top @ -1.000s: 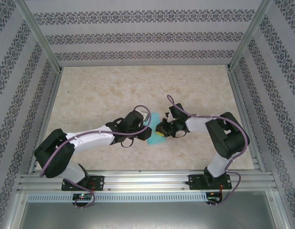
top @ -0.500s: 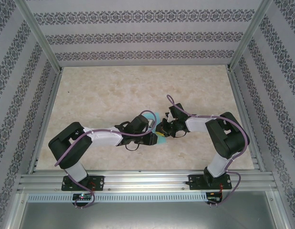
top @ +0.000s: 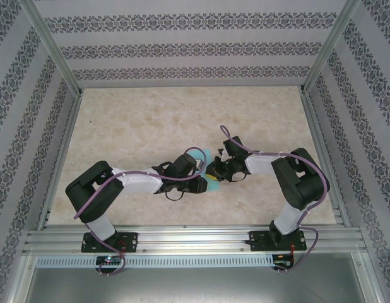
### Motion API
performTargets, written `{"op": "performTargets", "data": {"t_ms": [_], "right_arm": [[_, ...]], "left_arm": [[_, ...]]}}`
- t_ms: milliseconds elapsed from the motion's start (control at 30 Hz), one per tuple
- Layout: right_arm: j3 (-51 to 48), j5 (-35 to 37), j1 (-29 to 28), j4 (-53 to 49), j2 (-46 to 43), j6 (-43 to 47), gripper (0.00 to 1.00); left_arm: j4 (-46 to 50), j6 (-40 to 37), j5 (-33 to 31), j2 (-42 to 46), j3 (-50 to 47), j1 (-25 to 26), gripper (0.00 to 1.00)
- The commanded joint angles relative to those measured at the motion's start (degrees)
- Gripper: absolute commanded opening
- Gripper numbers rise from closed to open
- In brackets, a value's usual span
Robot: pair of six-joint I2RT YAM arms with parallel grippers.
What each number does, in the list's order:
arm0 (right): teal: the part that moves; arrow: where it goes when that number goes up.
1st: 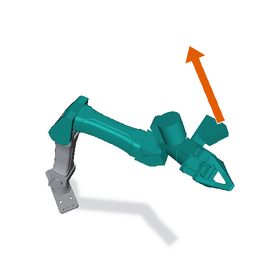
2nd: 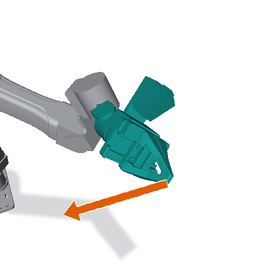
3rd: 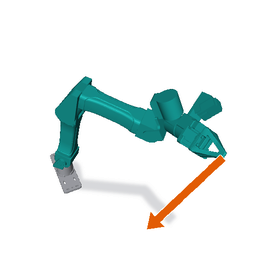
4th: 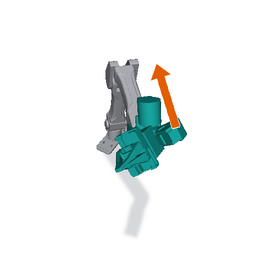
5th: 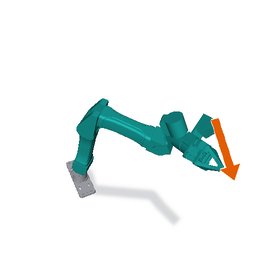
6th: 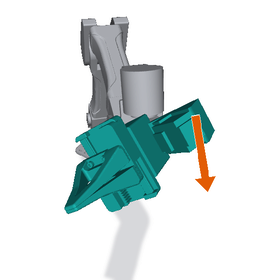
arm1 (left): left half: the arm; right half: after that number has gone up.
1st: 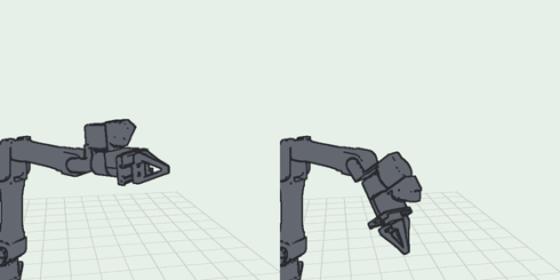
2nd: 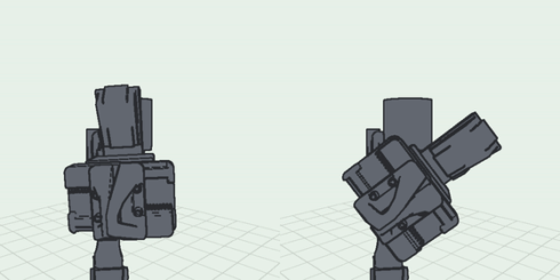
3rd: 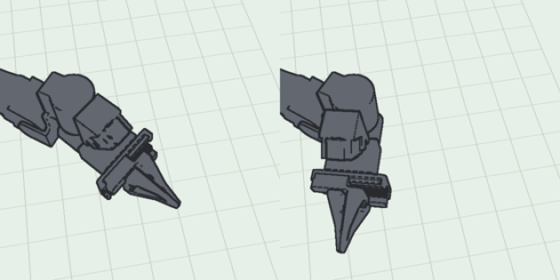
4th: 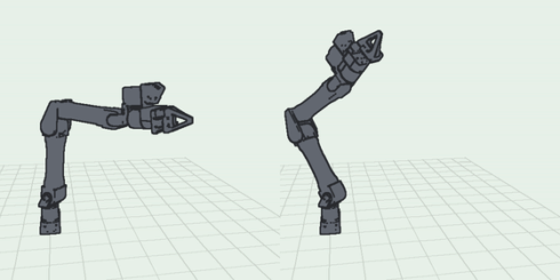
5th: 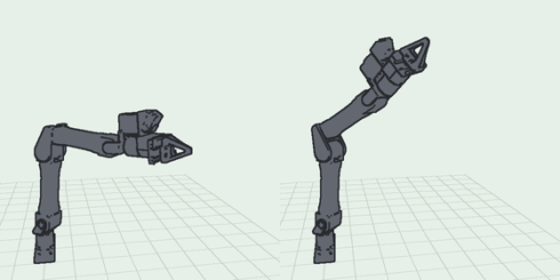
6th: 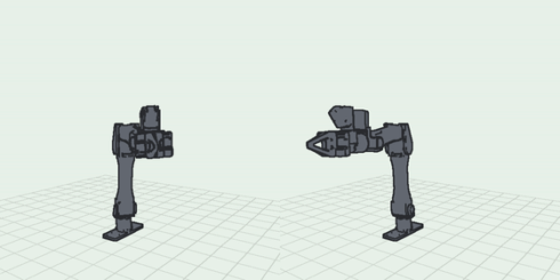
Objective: Fold a paper plane with a square sheet of paper (fold left side to right side)
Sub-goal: Fold the triangle a second time at the center of the table.
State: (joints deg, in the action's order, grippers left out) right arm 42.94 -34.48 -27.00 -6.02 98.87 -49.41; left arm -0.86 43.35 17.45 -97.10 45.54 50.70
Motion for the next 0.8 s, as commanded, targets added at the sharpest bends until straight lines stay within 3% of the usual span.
{"op": "performTargets", "data": {"t_ms": [0,767], "right_arm": [[0.22,3.01,-0.4,-3.26,1.33,1.3,0.17],[0.28,2.99,-0.41,-3.44,0.97,1.51,0.17]], "left_arm": [[-1.34,0.96,-0.67,-0.72,-0.95,0.46,0.27],[0.68,1.04,-2.67,-1.51,-2.89,0.63,0.24]]}}
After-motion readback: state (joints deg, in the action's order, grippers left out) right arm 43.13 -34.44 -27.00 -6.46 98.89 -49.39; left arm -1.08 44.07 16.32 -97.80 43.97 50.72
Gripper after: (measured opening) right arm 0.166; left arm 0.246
